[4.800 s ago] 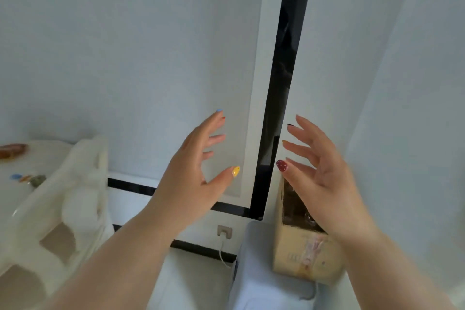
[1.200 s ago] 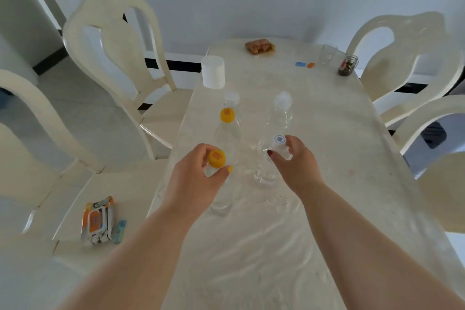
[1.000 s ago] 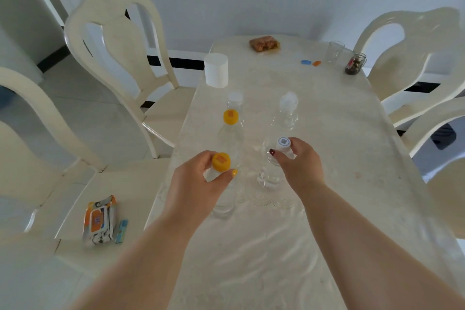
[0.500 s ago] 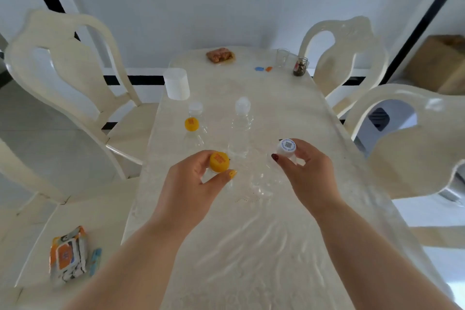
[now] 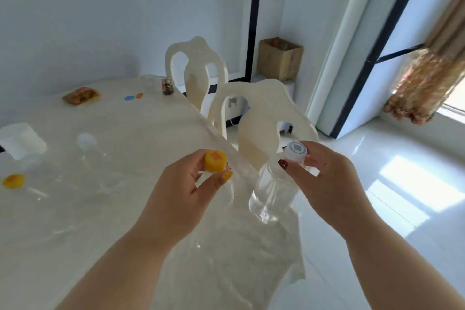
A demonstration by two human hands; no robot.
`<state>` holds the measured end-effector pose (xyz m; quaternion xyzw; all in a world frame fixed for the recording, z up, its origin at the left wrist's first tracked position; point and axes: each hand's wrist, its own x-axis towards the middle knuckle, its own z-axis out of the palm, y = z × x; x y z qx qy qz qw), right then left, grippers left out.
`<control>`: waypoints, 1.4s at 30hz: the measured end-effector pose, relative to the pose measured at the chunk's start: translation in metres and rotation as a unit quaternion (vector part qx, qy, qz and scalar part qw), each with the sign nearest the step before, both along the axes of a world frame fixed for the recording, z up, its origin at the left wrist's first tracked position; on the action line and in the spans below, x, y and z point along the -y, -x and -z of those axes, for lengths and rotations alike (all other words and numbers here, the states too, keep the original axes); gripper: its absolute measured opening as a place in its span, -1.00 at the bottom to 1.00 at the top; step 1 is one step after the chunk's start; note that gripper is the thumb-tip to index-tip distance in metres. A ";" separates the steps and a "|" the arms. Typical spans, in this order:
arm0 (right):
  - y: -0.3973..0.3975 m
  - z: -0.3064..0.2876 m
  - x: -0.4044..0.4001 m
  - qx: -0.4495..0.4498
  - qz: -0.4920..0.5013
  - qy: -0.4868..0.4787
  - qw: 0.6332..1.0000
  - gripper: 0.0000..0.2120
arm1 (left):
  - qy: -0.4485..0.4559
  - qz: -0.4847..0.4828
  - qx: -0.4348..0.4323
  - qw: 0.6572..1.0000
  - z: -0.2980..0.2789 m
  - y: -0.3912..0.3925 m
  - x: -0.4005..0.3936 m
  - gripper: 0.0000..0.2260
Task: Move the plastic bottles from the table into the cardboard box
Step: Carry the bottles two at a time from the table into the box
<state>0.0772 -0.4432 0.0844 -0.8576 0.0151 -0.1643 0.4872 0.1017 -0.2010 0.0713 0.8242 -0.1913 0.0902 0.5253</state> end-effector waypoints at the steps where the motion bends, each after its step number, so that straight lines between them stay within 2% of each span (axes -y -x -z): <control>1: 0.007 -0.002 0.024 -0.001 0.014 0.003 1.000 -0.86 | -0.005 0.009 0.005 1.000 -0.002 -0.001 0.023 -0.69; 6: 0.032 -0.008 0.161 -0.003 0.054 0.024 0.998 -0.81 | -0.014 0.032 0.031 0.999 -0.006 0.000 0.159 -0.72; 11: 0.039 -0.018 0.292 0.002 0.064 0.052 0.997 -0.78 | 0.024 0.027 0.025 0.999 -0.010 -0.004 0.295 -0.73; 15: 0.025 -0.033 0.378 0.000 0.073 0.063 0.995 -0.84 | 0.034 0.035 0.024 0.999 -0.023 -0.021 0.383 -0.65; 19: -0.010 -0.041 0.446 0.011 0.083 0.079 0.993 -0.84 | 0.018 0.046 0.033 0.998 -0.032 -0.059 0.453 -0.77; 30: -0.209 -0.044 0.587 0.024 0.063 0.115 0.991 -0.88 | 0.001 0.037 0.029 0.999 -0.024 -0.247 0.590 -0.65; 39: -0.411 -0.054 0.656 0.033 0.009 0.091 0.995 -0.78 | -0.001 -0.015 0.023 1.000 -0.041 -0.422 0.658 -0.76; 42: -0.490 -0.050 0.677 0.028 -0.023 0.086 0.996 -0.81 | -0.007 -0.040 0.027 0.999 -0.040 -0.487 0.676 -0.76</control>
